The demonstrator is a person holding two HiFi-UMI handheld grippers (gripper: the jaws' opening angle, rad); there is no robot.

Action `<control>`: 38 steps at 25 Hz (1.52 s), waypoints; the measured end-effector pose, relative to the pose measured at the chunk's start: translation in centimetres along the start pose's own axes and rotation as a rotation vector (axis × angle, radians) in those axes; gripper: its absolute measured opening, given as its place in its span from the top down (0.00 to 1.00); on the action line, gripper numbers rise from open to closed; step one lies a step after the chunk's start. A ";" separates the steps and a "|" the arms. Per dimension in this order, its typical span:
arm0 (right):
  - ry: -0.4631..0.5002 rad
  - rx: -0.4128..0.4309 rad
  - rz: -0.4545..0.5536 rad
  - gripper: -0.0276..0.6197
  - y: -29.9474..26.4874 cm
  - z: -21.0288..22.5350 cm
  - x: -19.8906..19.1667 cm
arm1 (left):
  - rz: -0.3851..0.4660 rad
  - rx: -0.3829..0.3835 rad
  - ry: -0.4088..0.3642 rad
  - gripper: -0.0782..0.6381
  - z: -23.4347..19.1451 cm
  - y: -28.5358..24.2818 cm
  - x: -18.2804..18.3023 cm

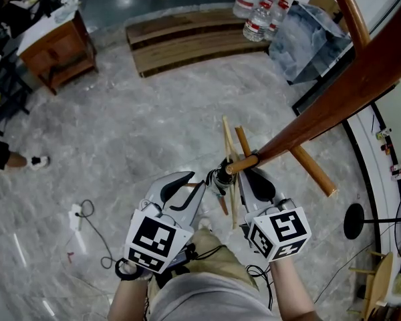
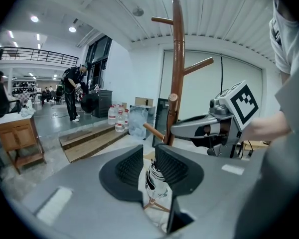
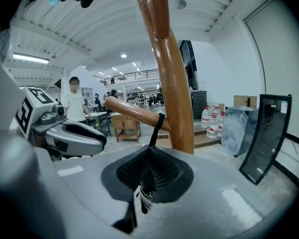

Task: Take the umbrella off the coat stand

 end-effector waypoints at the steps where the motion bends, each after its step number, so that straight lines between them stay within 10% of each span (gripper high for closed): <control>1: 0.002 0.001 0.000 0.95 0.1 -0.1 0.1 | 0.000 -0.012 -0.009 0.76 0.1 -0.2 0.2; 38: 0.089 0.028 -0.015 0.95 1.2 -0.2 0.2 | 0.037 -0.273 -0.026 0.76 1.7 -7.4 4.0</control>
Point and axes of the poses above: the fingertips, and each gripper's own axes: y backward along the fingers, z to its right, x out of its top, the point moved 5 cm from there along y, backward along the fingers, and after that the axes turned 4 degrees about -x, right-handed, at the moved point
